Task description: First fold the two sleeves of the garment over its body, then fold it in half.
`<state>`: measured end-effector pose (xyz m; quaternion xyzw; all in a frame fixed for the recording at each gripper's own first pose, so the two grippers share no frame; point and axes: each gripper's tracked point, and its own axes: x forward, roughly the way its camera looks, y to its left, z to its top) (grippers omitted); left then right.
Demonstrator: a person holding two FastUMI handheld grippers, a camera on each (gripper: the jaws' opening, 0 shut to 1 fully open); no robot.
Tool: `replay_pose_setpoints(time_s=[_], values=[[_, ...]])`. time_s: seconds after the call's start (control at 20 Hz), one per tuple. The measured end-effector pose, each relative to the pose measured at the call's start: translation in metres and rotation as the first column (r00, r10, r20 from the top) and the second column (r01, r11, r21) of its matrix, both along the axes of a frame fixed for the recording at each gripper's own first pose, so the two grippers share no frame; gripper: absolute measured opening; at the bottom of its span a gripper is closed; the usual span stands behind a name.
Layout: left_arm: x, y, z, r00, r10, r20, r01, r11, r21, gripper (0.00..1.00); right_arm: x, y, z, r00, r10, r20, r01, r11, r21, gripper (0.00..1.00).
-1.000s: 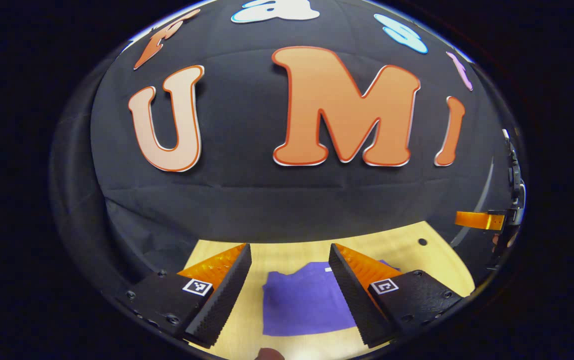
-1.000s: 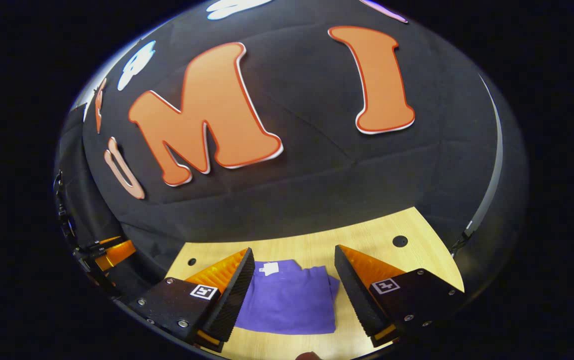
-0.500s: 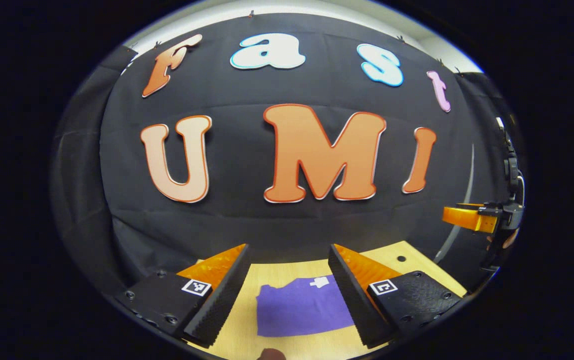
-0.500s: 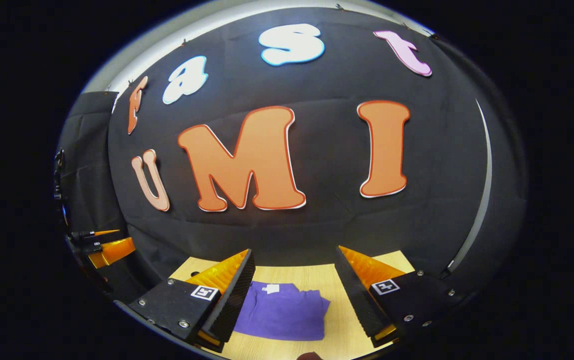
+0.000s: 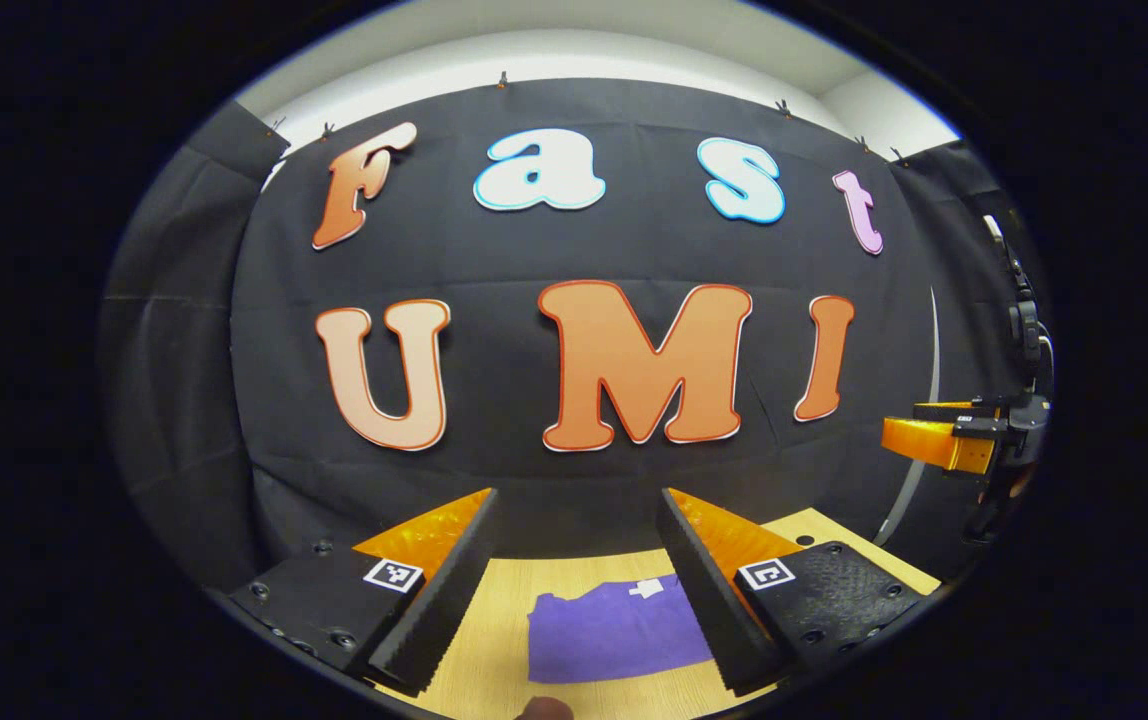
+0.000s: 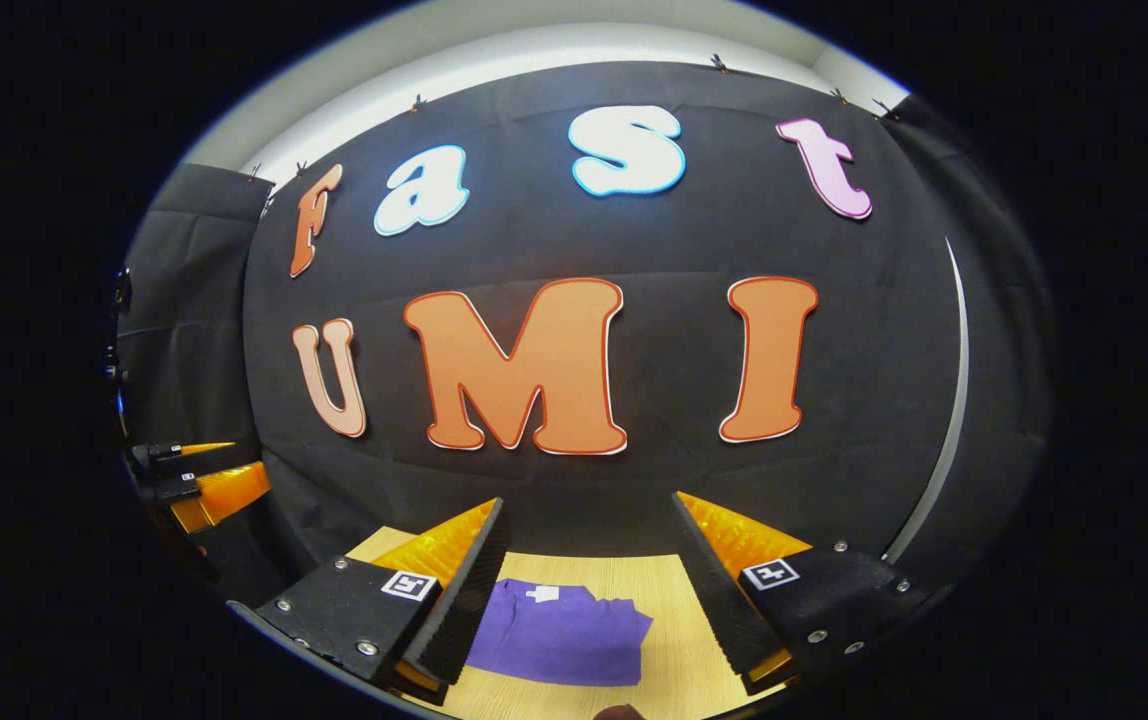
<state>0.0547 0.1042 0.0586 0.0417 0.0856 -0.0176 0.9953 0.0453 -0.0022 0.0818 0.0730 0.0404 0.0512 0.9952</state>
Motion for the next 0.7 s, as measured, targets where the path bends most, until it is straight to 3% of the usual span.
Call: replay_pose_setpoints(time_s=[0.25,0.4,0.7], values=[[-0.034,-0.004,0.004,0.998,0.003,0.061,-0.003,1.000,-0.009,0.99,-0.025,0.020,0.007,0.998,0.003,0.068,-0.002,1.000,-0.015,0.95],[-0.051,-0.009,0.004,0.996,0.001,0.092,0.002,0.999,-0.039,1.00,-0.040,0.031,0.009,0.994,0.004,0.107,0.000,1.000,-0.030,1.00],[-0.076,-0.004,-0.010,0.991,0.023,0.132,-0.013,0.997,-0.079,1.00,-0.060,0.050,-0.008,0.994,-0.016,0.112,0.017,1.000,-0.007,0.95]])
